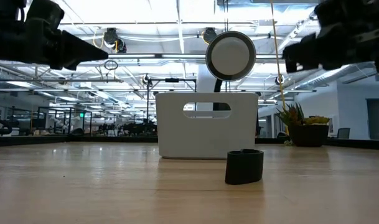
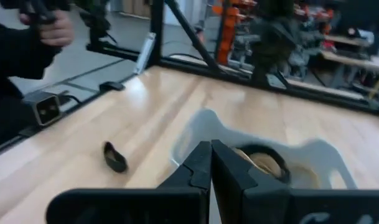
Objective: Pick and place rubber bands into bin
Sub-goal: Put the black rubber band into the gray bin
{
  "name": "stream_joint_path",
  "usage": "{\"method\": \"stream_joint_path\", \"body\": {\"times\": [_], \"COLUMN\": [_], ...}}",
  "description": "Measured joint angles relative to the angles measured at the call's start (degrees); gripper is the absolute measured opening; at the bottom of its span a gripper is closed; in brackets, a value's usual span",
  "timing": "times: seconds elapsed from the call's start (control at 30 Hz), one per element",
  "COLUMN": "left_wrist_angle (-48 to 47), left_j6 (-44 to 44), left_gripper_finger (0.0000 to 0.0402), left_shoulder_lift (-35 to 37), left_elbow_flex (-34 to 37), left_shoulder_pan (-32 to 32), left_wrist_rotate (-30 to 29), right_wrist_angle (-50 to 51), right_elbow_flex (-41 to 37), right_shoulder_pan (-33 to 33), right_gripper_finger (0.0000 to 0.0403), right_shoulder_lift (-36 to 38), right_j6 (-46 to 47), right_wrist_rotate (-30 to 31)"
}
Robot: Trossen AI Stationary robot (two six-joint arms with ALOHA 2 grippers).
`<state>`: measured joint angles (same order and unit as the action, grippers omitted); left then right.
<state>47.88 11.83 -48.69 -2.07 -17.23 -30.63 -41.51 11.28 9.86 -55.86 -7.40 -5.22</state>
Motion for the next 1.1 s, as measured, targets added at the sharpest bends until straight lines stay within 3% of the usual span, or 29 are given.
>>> {"method": "stream_joint_path", "body": {"times": [0.2,0.47,0.6,0.77,1.1], "left_wrist_angle": [-3.3,-4.4,-4.4,-4.4,-4.4], "left_j6": [-5.1,-7.7,-9.1,-9.7,-9.4], "left_gripper_finger": [0.002,0.0021,0.0021,0.0021,0.0021], "left_shoulder_lift": [0.0,0.0,0.0,0.0,0.0], "left_elbow_flex": [0.0,0.0,0.0,0.0,0.0], "left_shoulder_pan": [-0.5,-1.2,-1.2,-1.3,-1.3], "left_wrist_rotate": [0.5,0.6,0.6,0.7,1.9], "right_wrist_angle": [6.5,17.7,21.2,19.1,9.5], "right_elbow_flex": [9.8,28.2,33.4,34.8,35.0], "right_shoulder_pan": [13.8,21.9,23.1,23.2,22.5], "right_gripper_finger": [0.0004,0.0005,0.0024,0.0086,0.0211], "right_shoulder_lift": [-8.4,-25.5,-33.0,-39.7,-45.5], "right_j6": [-1.8,-1.7,0.7,1.7,0.7], "right_wrist_rotate": [18.3,29.0,28.0,20.3,12.0]}}
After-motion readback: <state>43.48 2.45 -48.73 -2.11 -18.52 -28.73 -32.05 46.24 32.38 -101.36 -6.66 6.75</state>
